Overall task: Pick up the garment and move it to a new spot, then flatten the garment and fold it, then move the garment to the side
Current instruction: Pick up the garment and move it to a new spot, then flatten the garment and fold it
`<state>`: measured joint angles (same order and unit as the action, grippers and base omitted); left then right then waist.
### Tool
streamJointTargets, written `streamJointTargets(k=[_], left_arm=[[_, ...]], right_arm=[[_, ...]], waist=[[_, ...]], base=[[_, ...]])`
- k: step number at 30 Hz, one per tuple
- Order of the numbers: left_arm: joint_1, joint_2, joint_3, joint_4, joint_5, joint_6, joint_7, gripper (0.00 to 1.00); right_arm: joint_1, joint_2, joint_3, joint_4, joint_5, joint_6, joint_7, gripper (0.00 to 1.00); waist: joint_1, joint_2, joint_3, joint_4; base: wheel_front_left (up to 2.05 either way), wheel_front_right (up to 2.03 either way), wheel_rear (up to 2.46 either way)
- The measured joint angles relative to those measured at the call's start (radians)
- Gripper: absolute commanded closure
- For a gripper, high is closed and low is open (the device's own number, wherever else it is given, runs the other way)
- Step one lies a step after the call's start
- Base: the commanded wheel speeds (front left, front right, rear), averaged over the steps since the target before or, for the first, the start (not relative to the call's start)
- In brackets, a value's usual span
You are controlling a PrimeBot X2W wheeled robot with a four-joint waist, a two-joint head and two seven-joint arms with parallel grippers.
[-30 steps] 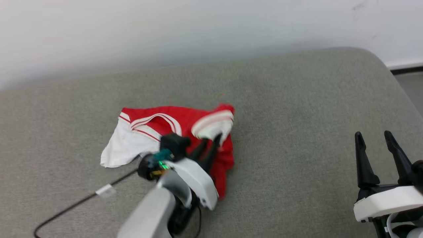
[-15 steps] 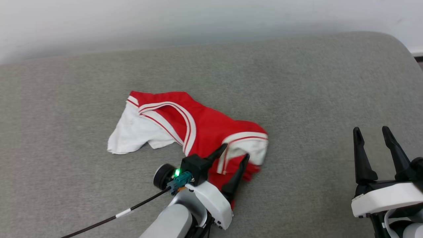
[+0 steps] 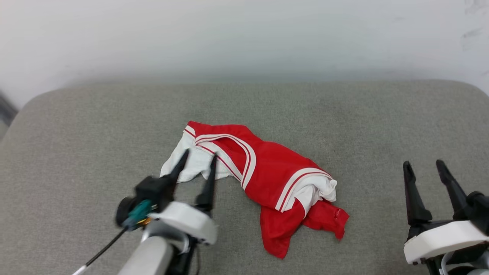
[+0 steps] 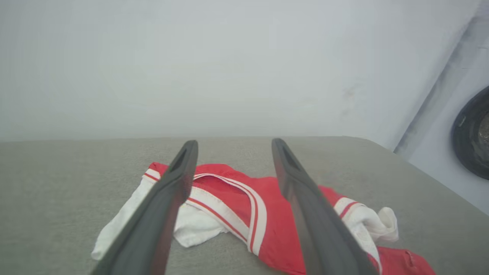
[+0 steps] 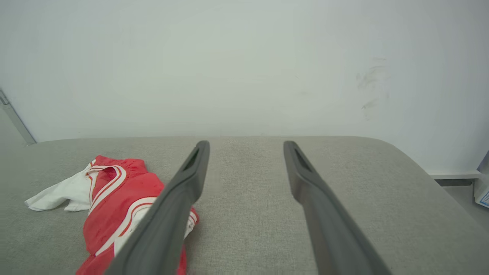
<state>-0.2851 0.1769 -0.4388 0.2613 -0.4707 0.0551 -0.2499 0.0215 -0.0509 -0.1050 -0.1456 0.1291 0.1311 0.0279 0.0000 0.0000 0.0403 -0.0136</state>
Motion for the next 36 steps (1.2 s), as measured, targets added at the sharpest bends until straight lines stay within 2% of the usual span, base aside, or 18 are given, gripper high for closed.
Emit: streamJointTargets(k=[3,9,27,31,36], left_arm=[[0.051,0.043,0.053,-0.015,-0.009,0.026,-0.004,0.0],[0.138,0.109,0.095,-0.051,-0.025,0.041,-0.007,0.0],[0.177,0.124,0.087,-0.096,-0.035,0.046,0.0,0.0],[0.168,0.119,0.081,-0.109,-0.033,0.046,0.0,0.0],[0.151,0.104,0.071,-0.128,-0.025,0.042,-0.004,0.0]], right_arm=[[0.021,0.0,0.004,-0.002,0.0,0.0,0.009,0.0],[0.06,0.0,0.004,-0.01,-0.002,0.0,0.027,0.0],[0.084,0.0,-0.023,-0.015,-0.011,0.0,0.079,0.0],[0.053,-0.001,-0.07,0.029,0.016,0.0,0.156,0.0],[0.002,0.0,-0.051,0.08,0.008,0.0,0.355,0.0]], waist=[[0.0,0.0,-0.022,0.007],[0.0,0.0,-0.053,0.019],[0.0,0.0,-0.057,0.022],[0.0,0.0,-0.049,0.036],[0.0,0.0,-0.024,0.069]], base=[[0.0,0.0,0.0],[0.0,0.0,0.0],[0.0,0.0,0.0],[0.0,0.0,0.0],[0.0,0.0,0.0]])
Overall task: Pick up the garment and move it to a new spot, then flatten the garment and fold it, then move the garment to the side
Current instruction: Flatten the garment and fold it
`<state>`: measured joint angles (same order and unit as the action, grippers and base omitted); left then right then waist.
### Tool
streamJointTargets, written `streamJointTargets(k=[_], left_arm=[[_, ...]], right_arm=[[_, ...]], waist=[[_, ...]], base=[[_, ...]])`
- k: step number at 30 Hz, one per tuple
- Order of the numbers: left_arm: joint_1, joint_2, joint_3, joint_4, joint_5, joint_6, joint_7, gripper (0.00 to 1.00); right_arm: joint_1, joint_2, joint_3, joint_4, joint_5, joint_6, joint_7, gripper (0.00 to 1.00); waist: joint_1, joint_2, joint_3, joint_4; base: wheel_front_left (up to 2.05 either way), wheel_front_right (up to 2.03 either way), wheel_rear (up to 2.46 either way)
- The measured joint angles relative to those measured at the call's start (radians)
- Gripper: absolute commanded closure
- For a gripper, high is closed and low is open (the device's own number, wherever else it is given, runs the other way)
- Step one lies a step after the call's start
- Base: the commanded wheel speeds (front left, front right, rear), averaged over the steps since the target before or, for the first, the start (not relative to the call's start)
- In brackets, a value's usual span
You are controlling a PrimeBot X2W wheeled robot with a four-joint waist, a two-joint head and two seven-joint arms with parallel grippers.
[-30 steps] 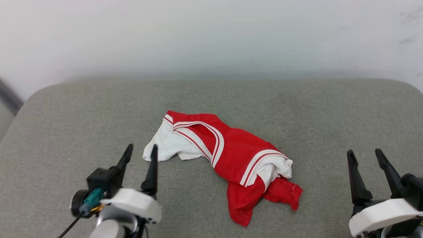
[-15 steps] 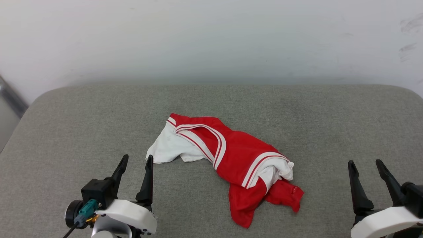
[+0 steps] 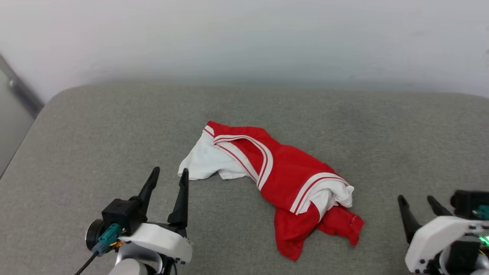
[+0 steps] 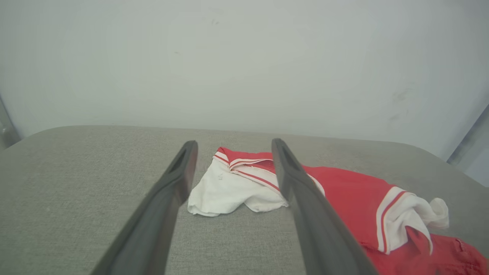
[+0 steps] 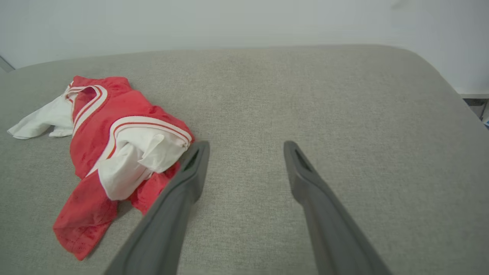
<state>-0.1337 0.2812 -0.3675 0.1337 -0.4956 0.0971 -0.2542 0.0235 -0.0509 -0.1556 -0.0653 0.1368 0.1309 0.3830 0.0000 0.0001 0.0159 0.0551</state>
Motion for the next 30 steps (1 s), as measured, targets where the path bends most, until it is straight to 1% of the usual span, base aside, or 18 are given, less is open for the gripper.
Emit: streamJointTargets(k=[3,7,12,15,16,17,18,21,25,30], left_arm=[[-0.015,-0.012,-0.007,-0.007,0.005,-0.004,-0.002,0.0],[-0.03,-0.032,-0.014,-0.009,0.012,-0.015,-0.004,0.0],[-0.053,-0.051,-0.012,-0.003,0.019,-0.027,-0.006,0.0],[-0.061,-0.062,-0.004,0.006,0.025,-0.033,-0.006,0.0],[-0.061,-0.064,0.0,0.008,0.027,-0.035,-0.006,0.0],[-0.062,-0.066,0.005,0.009,0.029,-0.036,-0.006,0.0],[-0.062,-0.068,0.012,0.01,0.033,-0.037,-0.006,0.0],[-0.062,-0.074,0.027,0.012,0.041,-0.041,-0.006,0.0],[-0.06,-0.08,0.045,0.014,0.053,-0.046,-0.009,0.0],[-0.06,-0.092,0.061,0.014,0.062,-0.055,-0.009,0.0]], right_arm=[[-0.037,-0.002,0.048,0.004,-0.001,0.0,0.114,0.0],[-0.081,-0.049,0.135,0.01,0.027,0.0,0.236,0.0],[-0.151,-0.11,0.199,0.051,0.062,0.0,0.296,0.0],[-0.179,-0.131,0.221,0.091,0.077,0.0,0.326,0.0],[-0.182,-0.136,0.224,0.1,0.082,0.0,0.332,0.28],[-0.184,-0.138,0.224,0.104,0.087,0.0,0.332,0.78],[-0.189,-0.14,0.223,0.107,0.09,0.0,0.332,1.0],[-0.203,-0.152,0.214,0.102,0.093,0.0,0.32,1.0],[-0.229,-0.161,0.191,0.056,0.092,0.0,0.293,1.0],[-0.267,-0.175,0.103,0.002,0.086,0.0,0.292,1.0]], waist=[[0.0,0.0,0.024,0.024],[0.0,0.0,0.062,0.058],[0.0,0.0,0.112,0.094],[0.0001,0.0,0.136,0.111],[0.0001,0.0,0.141,0.115],[0.0001,0.0,0.146,0.118],[0.0001,0.0,0.15,0.119],[0.0001,0.0,0.148,0.112],[0.0001,0.0,0.145,0.089],[0.0001,0.0,0.143,0.053]], base=[[0.0,0.0,0.0],[0.0,0.0,0.0],[0.0,0.0,0.0],[0.0,0.0,0.0],[0.0,0.0,0.0],[0.0,0.0,0.0],[0.0,0.0,0.0],[0.0,0.0,0.0],[0.0,0.0,0.0],[0.0,0.0,0.0]])
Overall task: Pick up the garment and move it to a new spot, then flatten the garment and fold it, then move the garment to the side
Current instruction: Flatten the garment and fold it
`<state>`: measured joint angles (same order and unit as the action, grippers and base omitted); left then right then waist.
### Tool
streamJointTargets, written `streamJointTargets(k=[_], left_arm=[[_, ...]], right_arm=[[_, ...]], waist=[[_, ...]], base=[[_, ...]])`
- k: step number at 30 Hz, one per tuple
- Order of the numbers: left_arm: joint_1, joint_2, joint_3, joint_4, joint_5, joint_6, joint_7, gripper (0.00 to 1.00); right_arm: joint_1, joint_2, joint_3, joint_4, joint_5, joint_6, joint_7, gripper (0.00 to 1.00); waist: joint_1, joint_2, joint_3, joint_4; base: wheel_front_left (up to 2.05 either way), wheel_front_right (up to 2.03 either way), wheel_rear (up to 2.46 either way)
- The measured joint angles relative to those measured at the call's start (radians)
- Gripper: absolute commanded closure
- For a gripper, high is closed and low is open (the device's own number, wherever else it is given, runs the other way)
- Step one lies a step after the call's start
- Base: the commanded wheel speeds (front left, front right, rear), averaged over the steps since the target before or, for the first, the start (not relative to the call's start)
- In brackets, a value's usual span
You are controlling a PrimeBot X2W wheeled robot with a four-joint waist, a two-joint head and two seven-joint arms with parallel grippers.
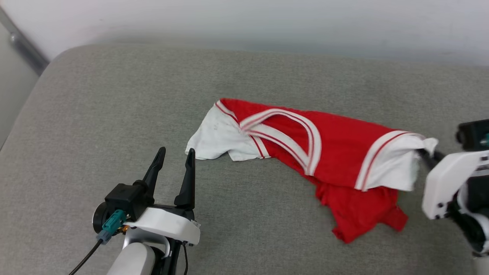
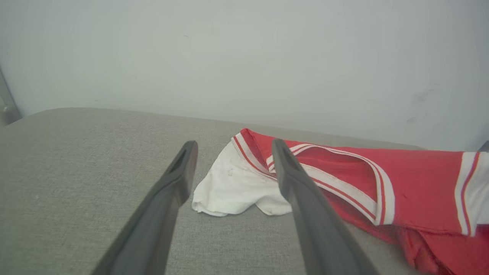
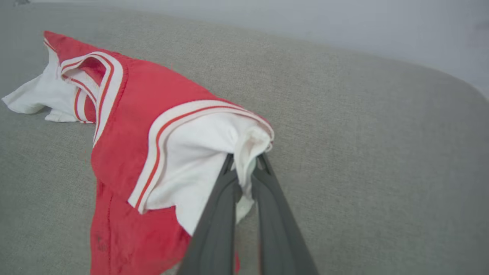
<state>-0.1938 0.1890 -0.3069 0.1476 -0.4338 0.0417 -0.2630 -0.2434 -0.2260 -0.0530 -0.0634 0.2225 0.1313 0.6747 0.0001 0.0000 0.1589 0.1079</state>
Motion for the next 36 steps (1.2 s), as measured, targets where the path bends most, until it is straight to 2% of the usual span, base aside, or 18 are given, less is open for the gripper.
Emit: streamJointTargets(k=[6,10,13,15,16,17,21,25,30,36], left_arm=[[0.0,-0.011,0.011,0.007,0.011,-0.014,0.0,0.0],[0.0,-0.015,0.015,0.016,0.017,-0.017,0.0,0.0],[0.001,-0.016,0.018,0.02,0.023,-0.021,0.0,0.0],[0.001,-0.015,0.022,0.022,0.025,-0.021,0.0,0.0],[0.001,-0.015,0.024,0.022,0.025,-0.021,0.0,0.0],[0.001,-0.014,0.027,0.023,0.025,-0.021,0.0,0.0],[0.007,-0.008,0.036,0.024,0.025,-0.021,0.0,0.0],[0.022,-0.005,0.037,0.026,0.026,-0.015,0.0,0.0],[0.053,0.0,0.045,0.024,0.022,-0.003,0.0,0.0],[0.092,0.02,0.059,0.016,0.013,0.016,0.014,0.0]], right_arm=[[0.016,0.008,-0.188,0.038,0.023,0.0,0.021,1.0],[0.086,0.047,-0.308,0.141,0.027,0.0,0.006,1.0],[0.106,0.067,-0.351,0.24,0.03,0.0,-0.06,1.0],[0.107,0.078,-0.365,0.311,0.029,0.0,-0.128,0.53],[0.107,0.08,-0.367,0.347,0.022,0.0,-0.159,0.07],[0.104,0.084,-0.368,0.376,0.023,0.0,-0.191,0.0],[0.078,0.097,-0.361,0.447,0.029,0.0,-0.326,0.0],[0.073,0.101,-0.359,0.455,0.045,0.0,-0.473,0.0],[0.102,0.107,-0.328,0.401,0.037,0.0,-0.623,0.0],[0.16,0.131,-0.26,0.285,-0.003,0.0,-0.689,0.0]], waist=[[0.0,0.0,0.005,-0.034],[-0.0001,0.0,0.011,-0.045],[-0.0001,0.0,0.017,-0.049],[-0.0001,0.0,0.021,-0.053],[-0.0001,0.0,0.022,-0.056],[-0.0001,0.0,0.021,-0.059],[-0.0001,0.0,0.013,-0.074],[-0.0001,0.0,-0.007,-0.084],[-0.0001,0.0,-0.043,-0.095],[-0.0001,0.0,-0.086,-0.107]], base=[[0.0,0.0,0.0],[0.0,0.0,0.0],[0.0,0.0,0.0],[0.0,0.0,0.0],[0.0,0.0,0.0],[0.0,0.0,0.0],[0.0,0.0,0.0],[0.0,0.0,0.0],[0.0,0.0,0.0],[0.0,0.0,0.0]])
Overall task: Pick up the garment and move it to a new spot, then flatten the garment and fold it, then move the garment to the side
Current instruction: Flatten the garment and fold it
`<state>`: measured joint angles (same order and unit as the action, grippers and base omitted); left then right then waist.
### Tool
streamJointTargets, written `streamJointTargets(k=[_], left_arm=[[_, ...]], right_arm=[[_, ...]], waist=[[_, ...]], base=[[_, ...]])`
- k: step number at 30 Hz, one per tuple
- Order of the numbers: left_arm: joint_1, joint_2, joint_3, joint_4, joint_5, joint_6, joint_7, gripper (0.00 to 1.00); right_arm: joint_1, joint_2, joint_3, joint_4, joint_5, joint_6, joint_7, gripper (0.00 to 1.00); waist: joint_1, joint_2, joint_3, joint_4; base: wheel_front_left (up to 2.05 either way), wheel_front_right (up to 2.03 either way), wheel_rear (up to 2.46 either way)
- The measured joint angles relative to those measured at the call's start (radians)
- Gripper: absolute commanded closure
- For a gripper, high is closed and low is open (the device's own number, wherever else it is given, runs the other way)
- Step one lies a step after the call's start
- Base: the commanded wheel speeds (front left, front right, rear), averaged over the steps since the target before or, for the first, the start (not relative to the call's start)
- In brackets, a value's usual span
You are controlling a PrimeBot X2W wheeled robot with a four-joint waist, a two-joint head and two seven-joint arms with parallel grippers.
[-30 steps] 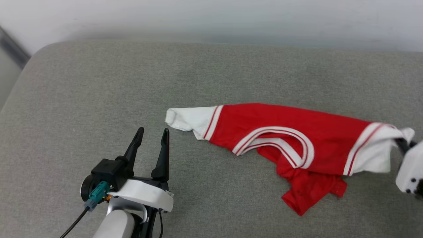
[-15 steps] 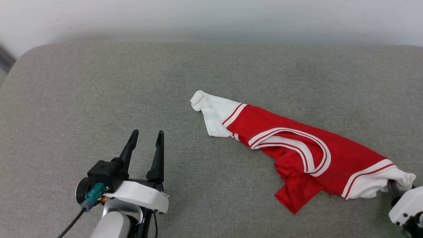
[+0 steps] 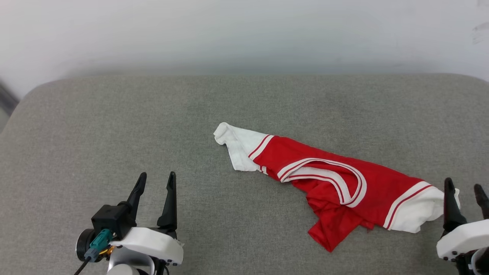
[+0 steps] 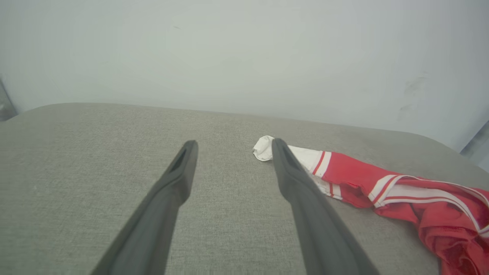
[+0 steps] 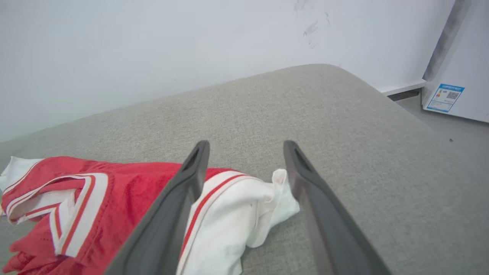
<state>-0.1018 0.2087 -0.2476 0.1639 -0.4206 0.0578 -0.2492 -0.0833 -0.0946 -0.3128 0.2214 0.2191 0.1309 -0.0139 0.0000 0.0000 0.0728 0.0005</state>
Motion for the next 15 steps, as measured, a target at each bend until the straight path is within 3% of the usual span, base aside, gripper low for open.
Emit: streamJointTargets(k=[15], left_arm=[[0.06,0.04,0.023,-0.017,-0.016,0.034,0.036,0.0]], right_arm=[[0.174,0.041,0.194,-0.342,-0.07,0.0,0.044,0.0]], waist=[[-0.0001,0.0,-0.068,-0.004]], base=[[0.0,0.0,0.0]])
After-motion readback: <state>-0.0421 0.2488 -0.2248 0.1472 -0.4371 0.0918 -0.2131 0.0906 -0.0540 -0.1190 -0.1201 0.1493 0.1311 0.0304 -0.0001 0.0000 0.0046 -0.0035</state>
